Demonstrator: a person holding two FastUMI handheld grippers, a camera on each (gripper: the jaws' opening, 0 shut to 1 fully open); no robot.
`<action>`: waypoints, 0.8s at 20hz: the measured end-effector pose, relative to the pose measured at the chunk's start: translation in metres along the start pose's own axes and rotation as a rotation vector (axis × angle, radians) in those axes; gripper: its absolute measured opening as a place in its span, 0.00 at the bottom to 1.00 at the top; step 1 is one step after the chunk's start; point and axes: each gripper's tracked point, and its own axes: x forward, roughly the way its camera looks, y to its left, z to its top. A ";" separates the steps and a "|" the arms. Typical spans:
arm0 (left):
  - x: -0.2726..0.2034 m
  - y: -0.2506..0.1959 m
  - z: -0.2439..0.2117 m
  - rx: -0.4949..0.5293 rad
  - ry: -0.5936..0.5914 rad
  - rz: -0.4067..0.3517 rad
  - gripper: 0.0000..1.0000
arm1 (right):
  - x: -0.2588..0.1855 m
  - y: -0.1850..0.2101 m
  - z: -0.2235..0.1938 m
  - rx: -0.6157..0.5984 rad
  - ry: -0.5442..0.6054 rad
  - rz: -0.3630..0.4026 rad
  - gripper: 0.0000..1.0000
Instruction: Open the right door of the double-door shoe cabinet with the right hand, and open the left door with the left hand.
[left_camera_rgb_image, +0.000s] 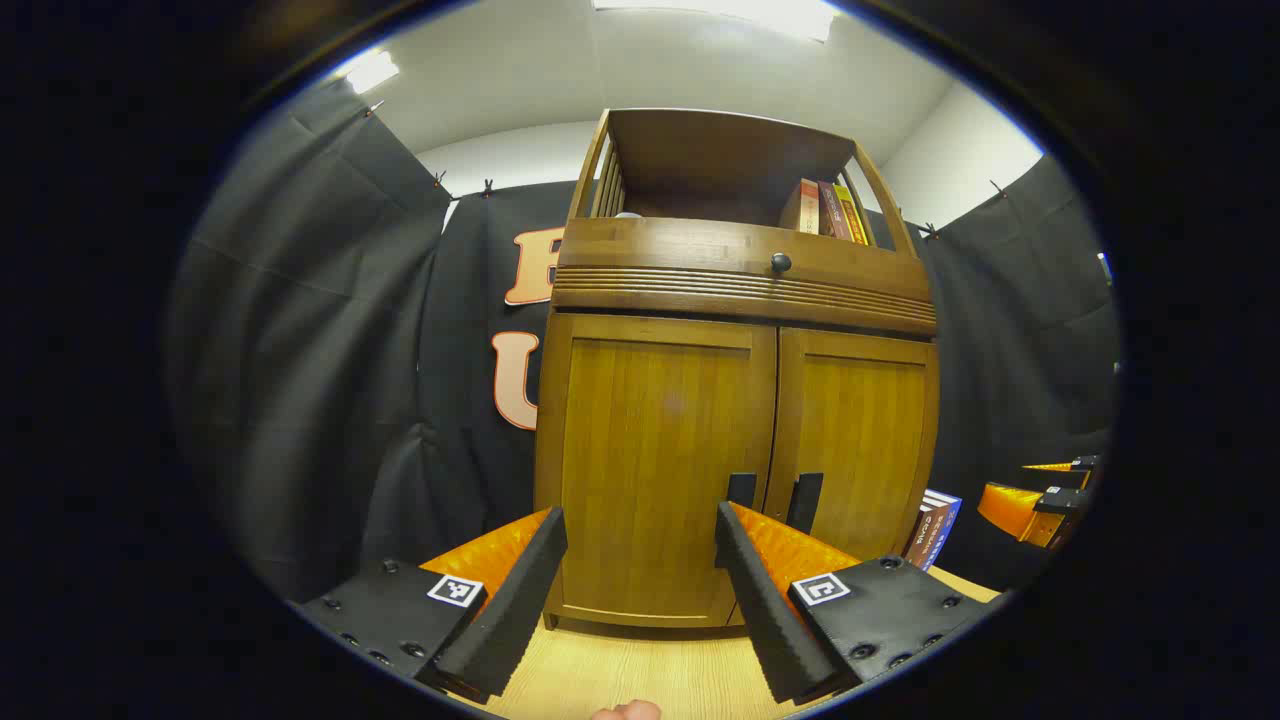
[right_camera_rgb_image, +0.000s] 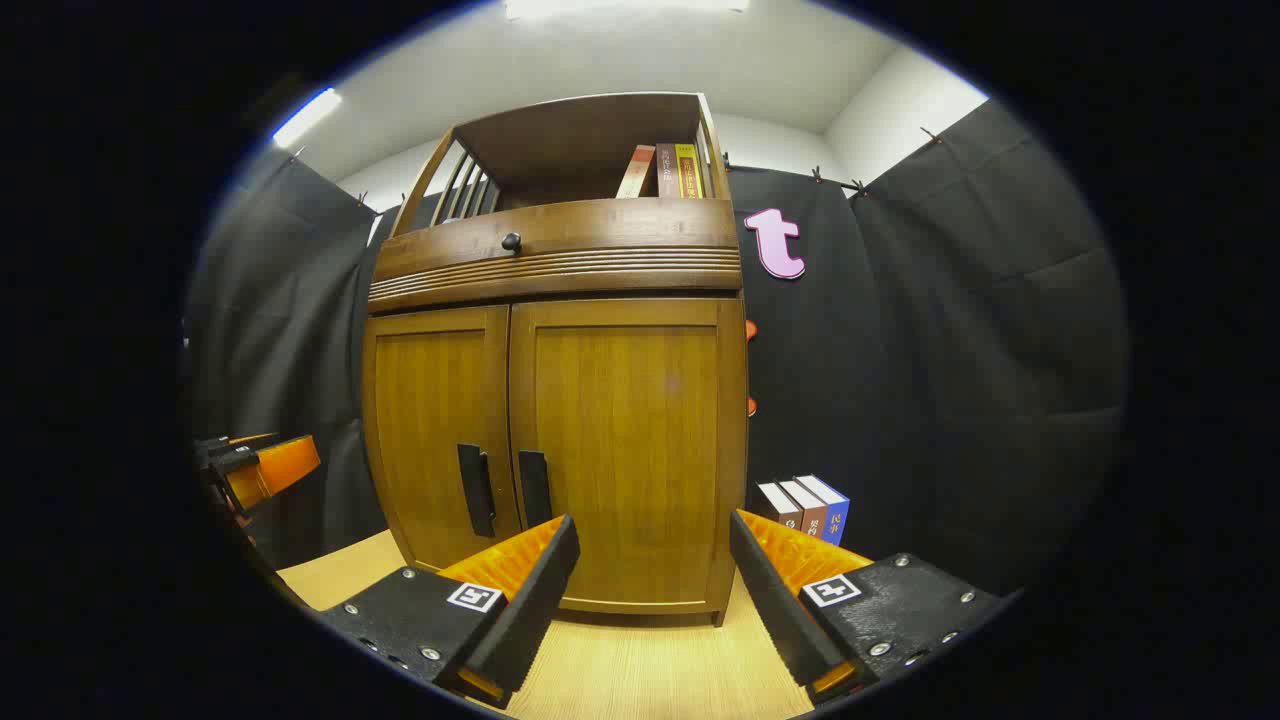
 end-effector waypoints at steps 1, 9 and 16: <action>0.002 0.000 0.001 0.000 0.000 0.000 0.99 | 0.001 0.000 0.001 -0.002 -0.001 -0.002 0.94; 0.010 -0.001 -0.003 0.000 0.010 -0.008 0.96 | 0.004 -0.002 0.001 -0.002 0.009 -0.012 0.93; 0.013 0.001 0.000 0.014 0.001 -0.006 0.94 | 0.006 0.000 0.003 0.016 0.001 -0.012 0.94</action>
